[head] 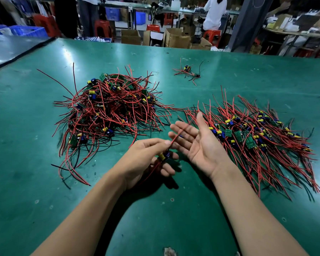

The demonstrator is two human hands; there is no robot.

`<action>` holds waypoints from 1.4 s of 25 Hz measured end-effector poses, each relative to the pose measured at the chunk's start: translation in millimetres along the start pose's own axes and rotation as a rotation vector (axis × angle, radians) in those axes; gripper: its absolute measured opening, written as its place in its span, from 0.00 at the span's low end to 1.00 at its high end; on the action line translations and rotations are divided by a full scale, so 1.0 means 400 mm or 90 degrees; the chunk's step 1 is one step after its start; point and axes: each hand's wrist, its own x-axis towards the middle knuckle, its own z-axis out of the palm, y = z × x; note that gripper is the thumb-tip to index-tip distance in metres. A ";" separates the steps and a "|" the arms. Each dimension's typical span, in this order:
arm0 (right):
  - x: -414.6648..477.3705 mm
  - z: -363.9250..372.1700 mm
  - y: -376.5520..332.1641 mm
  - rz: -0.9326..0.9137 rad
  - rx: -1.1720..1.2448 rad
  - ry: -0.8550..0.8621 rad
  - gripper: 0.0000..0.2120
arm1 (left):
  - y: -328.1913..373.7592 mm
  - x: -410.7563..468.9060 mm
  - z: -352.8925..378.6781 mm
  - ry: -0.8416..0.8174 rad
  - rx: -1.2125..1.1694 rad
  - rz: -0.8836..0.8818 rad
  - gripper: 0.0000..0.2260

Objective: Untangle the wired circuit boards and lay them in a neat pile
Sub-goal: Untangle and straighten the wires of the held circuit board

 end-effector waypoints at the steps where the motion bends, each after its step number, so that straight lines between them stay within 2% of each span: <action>1: 0.000 0.001 0.002 0.004 -0.028 0.002 0.30 | 0.006 0.002 -0.003 0.005 -0.026 -0.002 0.11; 3: -0.001 0.008 0.011 -0.005 -0.109 0.018 0.27 | 0.022 0.001 -0.012 -0.003 -0.092 0.001 0.12; 4: -0.003 0.013 0.019 -0.023 -0.159 0.029 0.23 | 0.030 0.000 -0.017 -0.014 -0.128 0.011 0.13; 7: -0.017 0.018 0.045 -0.170 -0.419 0.025 0.07 | 0.043 -0.005 -0.023 -0.044 -0.221 0.075 0.14; 10: -0.023 0.004 0.064 -0.352 -0.683 -0.026 0.05 | 0.047 -0.003 -0.020 -0.009 -0.204 0.155 0.15; 13: -0.028 0.008 0.069 -0.409 -0.727 -0.070 0.03 | 0.054 -0.004 -0.023 0.026 -0.157 0.192 0.17; 16: -0.031 0.018 0.081 -0.422 -0.731 -0.074 0.09 | 0.053 -0.003 -0.025 0.054 -0.137 0.185 0.16; 19: -0.043 0.037 0.093 -0.441 -0.693 -0.046 0.18 | 0.044 0.002 -0.027 0.072 -0.156 0.143 0.16; 24: -0.052 0.075 0.075 -0.308 -0.289 -0.058 0.19 | 0.018 0.009 -0.012 0.061 -0.115 0.147 0.19; 27: -0.059 0.077 0.045 -0.179 -0.085 -0.126 0.18 | 0.009 0.014 -0.007 0.058 -0.090 0.143 0.17; 29: -0.068 0.069 0.029 -0.099 -0.060 -0.176 0.18 | 0.010 0.010 -0.001 0.068 -0.085 0.112 0.06; 32: -0.077 0.060 0.016 -0.026 -0.080 -0.196 0.17 | 0.022 0.001 0.001 0.005 -0.168 0.045 0.15; 35: -0.074 0.063 0.017 0.023 -0.103 -0.165 0.16 | 0.038 -0.010 -0.006 -0.089 -0.153 0.025 0.18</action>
